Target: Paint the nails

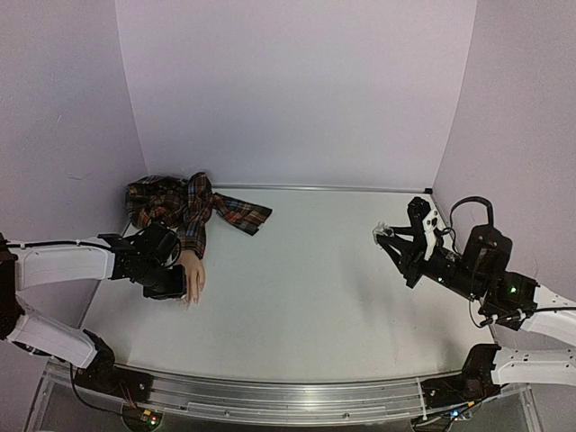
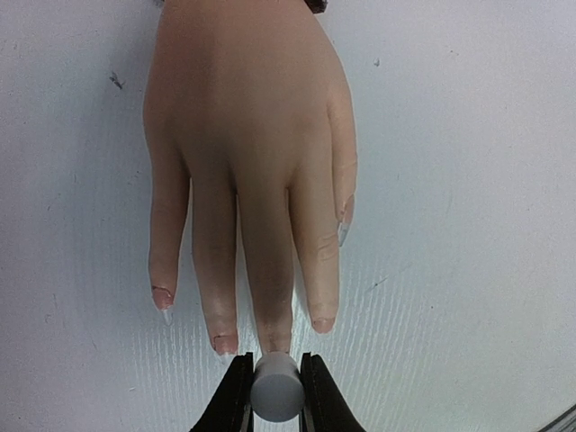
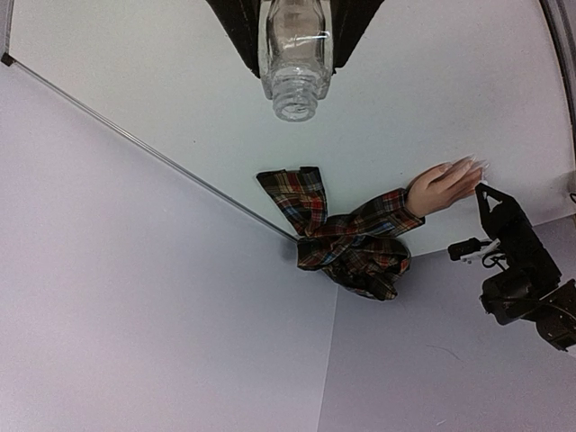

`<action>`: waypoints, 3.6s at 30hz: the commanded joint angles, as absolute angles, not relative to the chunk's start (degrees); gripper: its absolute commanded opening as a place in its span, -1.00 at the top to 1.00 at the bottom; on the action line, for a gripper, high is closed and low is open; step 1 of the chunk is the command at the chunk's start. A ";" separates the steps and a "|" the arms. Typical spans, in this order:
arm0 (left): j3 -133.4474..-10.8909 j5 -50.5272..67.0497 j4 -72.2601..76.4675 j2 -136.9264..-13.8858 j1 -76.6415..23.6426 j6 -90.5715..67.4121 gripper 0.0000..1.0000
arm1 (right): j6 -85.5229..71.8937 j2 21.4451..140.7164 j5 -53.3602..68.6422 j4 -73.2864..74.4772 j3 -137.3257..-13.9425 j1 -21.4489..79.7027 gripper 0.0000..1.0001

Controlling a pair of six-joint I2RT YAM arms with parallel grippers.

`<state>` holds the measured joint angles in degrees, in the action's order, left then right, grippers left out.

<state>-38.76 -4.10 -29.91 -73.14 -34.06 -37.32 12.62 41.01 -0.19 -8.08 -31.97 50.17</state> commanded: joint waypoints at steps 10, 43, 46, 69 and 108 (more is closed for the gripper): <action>-38.76 -2.96 -29.98 -71.46 -33.84 -36.88 1.00 | 12.60 40.61 0.02 -10.72 -31.69 50.01 1.00; -37.29 -1.69 -30.31 -70.50 -34.13 -37.91 0.99 | 12.57 40.70 0.26 -11.25 -31.53 50.01 1.00; -37.08 -0.84 -30.21 -70.00 -34.51 -37.80 1.00 | 12.53 40.81 0.26 -11.25 -31.62 49.99 1.00; -38.81 -7.91 -29.89 -67.53 -35.61 -37.86 1.00 | 12.39 40.69 0.44 -11.43 -31.32 49.97 1.00; -38.95 -6.53 -27.85 -70.21 -35.60 -37.02 1.00 | 12.31 41.42 0.65 -11.53 -31.42 49.93 1.00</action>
<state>-36.75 -6.20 -27.92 -70.58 -35.46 -36.89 12.60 41.52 0.10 -8.58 -31.68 50.15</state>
